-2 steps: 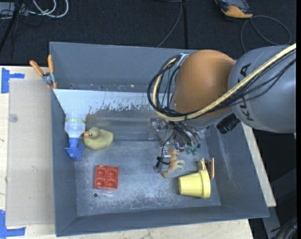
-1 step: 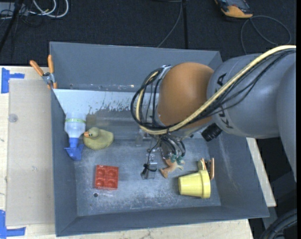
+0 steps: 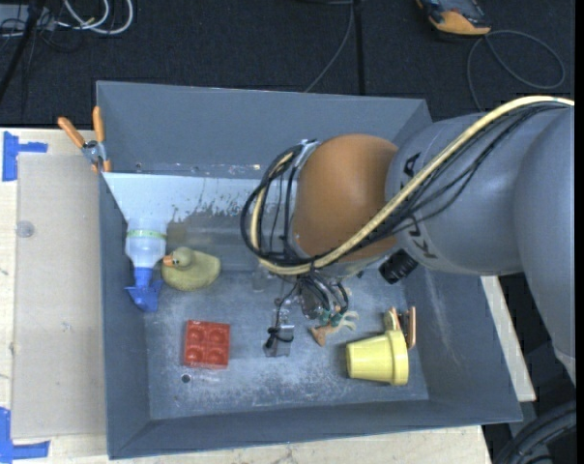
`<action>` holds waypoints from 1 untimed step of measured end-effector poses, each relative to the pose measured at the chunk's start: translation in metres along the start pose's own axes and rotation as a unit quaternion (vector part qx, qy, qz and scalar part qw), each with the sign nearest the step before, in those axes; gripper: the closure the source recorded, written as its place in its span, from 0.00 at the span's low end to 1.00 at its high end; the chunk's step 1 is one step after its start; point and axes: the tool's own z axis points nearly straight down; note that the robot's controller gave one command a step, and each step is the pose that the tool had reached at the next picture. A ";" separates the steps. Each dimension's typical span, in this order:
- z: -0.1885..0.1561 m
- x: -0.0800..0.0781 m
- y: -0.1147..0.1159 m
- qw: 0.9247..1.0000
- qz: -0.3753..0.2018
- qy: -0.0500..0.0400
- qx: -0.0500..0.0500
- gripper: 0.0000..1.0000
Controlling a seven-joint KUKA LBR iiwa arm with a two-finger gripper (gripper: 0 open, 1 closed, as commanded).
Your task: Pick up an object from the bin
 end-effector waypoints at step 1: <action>0.026 -0.001 0.003 1.000 0.000 0.011 0.001 0.00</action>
Offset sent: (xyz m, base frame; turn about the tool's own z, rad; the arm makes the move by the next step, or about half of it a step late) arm -0.0181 0.0619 -0.0672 -0.1758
